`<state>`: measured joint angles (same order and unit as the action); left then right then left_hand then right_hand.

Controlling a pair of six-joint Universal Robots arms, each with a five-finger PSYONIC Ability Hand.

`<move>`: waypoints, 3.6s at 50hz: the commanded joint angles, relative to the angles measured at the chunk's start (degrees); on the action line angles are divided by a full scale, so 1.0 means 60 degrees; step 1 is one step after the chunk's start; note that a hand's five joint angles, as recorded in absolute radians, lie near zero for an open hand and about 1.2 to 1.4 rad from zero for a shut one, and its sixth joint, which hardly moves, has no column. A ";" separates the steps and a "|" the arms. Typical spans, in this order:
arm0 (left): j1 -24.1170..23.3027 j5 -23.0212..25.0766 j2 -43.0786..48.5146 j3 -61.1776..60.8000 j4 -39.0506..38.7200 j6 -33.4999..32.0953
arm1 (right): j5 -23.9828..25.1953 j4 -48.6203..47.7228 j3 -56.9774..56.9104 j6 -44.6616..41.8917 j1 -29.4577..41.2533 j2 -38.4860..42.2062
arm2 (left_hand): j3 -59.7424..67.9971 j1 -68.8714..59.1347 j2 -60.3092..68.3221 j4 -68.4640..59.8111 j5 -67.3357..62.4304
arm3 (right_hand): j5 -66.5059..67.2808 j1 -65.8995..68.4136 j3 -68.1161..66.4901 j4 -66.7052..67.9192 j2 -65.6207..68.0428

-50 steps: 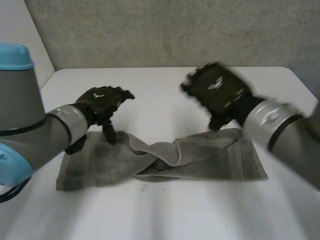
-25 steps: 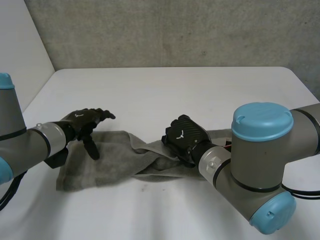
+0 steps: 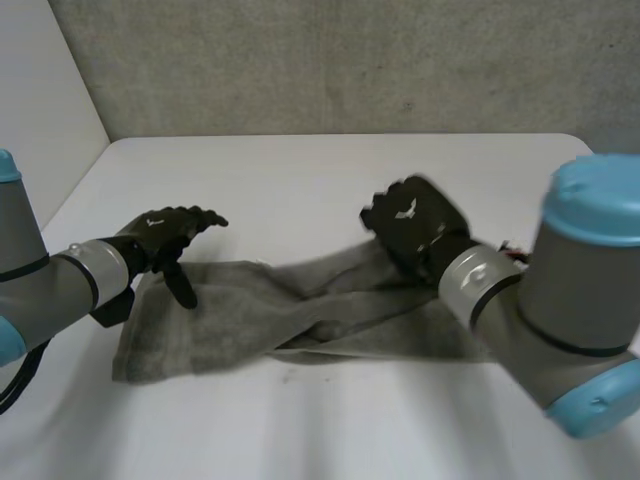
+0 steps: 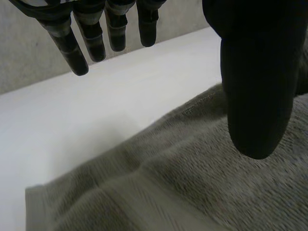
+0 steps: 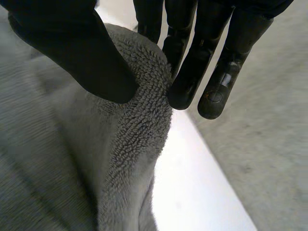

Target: Fold the towel.

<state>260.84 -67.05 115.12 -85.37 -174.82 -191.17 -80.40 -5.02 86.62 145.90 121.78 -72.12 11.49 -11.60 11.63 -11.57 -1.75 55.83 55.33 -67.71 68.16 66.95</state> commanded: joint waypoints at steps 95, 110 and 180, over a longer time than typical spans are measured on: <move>-0.1183 -0.3293 0.0381 0.0176 0.1012 -0.4246 | 0.0776 0.3430 -0.0971 -0.1361 -0.1020 0.0709 | 1.1419 -1.1401 1.1395 -1.1405 -1.1374 | 0.2362 0.4111 -0.2048 0.1974 0.2174; -0.1798 -0.3765 0.1996 0.6852 -0.0535 -0.4320 | -0.1026 -0.1527 -0.5600 -0.1509 -0.1019 0.2058 | 1.1419 -1.1401 1.1395 -1.1405 -1.1374 | 0.2362 0.4111 -0.2048 0.1974 0.2174; -0.2516 -0.4806 -0.0509 -0.3394 -0.4188 -0.4394 | 0.2294 0.2255 -0.0094 -0.1139 -0.1723 -0.0066 | 1.1419 -1.1401 1.1395 -1.1405 -1.1374 | -0.5421 -0.3672 0.5736 -0.5810 -0.5609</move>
<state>245.74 -95.89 112.13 -105.71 -199.99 -217.44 -73.03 2.85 90.55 145.88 111.02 -73.29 69.68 -69.06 69.77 -69.77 -59.80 19.46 26.59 -29.67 29.62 29.92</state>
